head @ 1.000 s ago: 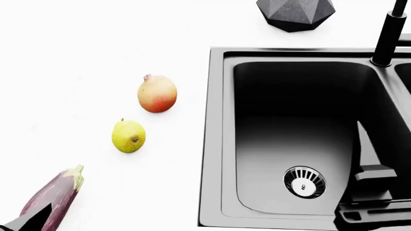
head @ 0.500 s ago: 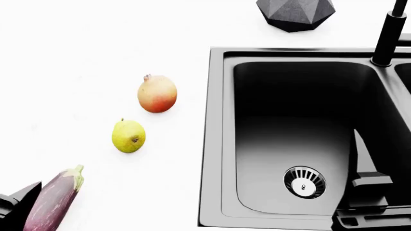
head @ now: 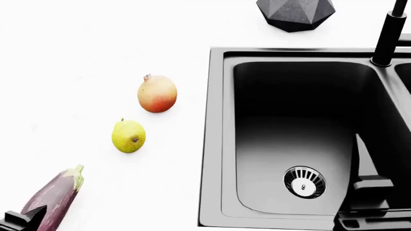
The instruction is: There is a mixed pile of frozen fruits and vegetables on the counter. Locate all the frozen vegetables and place the items in a bowl on the counter. Take all the frozen fruits and defrost them in a running sink.
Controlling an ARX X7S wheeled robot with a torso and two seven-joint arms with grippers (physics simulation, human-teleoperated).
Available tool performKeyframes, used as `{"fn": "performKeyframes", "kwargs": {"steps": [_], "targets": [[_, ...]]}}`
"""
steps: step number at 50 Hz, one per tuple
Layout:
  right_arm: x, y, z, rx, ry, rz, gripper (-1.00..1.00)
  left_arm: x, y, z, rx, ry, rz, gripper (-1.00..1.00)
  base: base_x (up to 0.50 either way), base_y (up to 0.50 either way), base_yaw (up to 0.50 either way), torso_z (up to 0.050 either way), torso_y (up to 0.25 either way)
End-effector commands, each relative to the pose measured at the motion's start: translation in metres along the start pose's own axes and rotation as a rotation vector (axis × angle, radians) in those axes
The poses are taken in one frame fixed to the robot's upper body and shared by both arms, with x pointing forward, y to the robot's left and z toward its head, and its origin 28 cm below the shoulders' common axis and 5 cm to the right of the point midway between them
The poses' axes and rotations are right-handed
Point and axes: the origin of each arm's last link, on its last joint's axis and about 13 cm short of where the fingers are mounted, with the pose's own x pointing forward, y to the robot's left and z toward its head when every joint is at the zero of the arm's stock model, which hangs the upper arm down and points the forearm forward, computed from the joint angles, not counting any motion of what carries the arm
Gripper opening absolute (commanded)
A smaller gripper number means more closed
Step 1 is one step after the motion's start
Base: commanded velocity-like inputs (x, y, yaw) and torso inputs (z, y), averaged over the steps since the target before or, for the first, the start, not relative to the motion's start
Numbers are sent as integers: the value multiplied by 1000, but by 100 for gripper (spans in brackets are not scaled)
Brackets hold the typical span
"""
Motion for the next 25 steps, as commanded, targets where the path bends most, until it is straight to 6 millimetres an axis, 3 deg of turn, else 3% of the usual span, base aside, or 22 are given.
{"fn": "performKeyframes", "kwargs": {"steps": [1,25], "targets": [[0,0,-6,4,12,-1,100,9,2,-12,2,58,-15,100,0,0,0,0,0],[-2,0,-11,10,25,-1,100,31,-3,-13,9,96,-42,100,0,0,0,0,0]]}}
